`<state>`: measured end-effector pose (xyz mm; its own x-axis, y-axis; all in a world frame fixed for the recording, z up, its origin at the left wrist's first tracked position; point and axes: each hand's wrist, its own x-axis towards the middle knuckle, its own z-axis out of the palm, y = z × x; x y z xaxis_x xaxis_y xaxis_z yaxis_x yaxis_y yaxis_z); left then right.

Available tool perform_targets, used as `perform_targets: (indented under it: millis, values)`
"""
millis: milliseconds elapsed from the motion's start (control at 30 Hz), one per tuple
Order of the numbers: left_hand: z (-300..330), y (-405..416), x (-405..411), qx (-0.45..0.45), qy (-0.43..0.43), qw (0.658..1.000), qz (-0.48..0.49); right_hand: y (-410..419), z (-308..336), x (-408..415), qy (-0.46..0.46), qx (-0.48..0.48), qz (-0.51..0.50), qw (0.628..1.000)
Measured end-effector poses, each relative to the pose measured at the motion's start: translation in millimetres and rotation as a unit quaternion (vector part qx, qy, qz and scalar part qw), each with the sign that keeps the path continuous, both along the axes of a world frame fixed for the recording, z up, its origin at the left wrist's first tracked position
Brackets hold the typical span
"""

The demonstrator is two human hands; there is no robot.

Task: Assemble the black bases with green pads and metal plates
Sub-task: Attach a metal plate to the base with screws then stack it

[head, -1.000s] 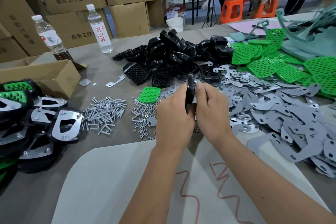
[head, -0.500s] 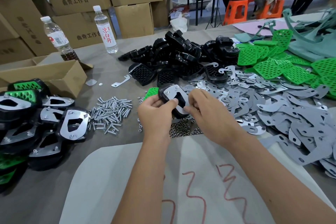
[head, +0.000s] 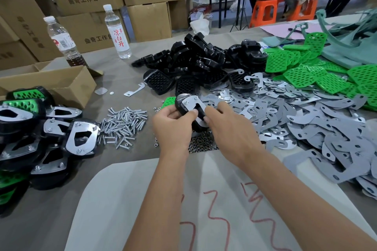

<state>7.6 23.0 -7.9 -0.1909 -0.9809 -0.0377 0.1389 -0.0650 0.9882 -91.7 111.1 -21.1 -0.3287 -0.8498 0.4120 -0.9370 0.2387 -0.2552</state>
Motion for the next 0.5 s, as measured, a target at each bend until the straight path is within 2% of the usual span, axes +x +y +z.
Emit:
perform_targets:
  millis: [200, 367, 500]
  values:
    - [-1.0, 4.7, -6.2, -0.022, 0.011, 1.000, 0.018, -1.7, 4.5, 3.4, 0.004, -0.029, -0.043, 0.999]
    - [0.4, 2.9, -3.4, 0.004, 0.034, 0.999, 0.017, -0.9, -0.3, -5.2, -0.139, -0.075, -0.030, 0.987]
    - [0.9, -0.9, -2.1, 0.040, 0.039, 0.998, 0.022, 1.8, -1.7, -6.9, -0.135, -0.032, 0.020, 0.990]
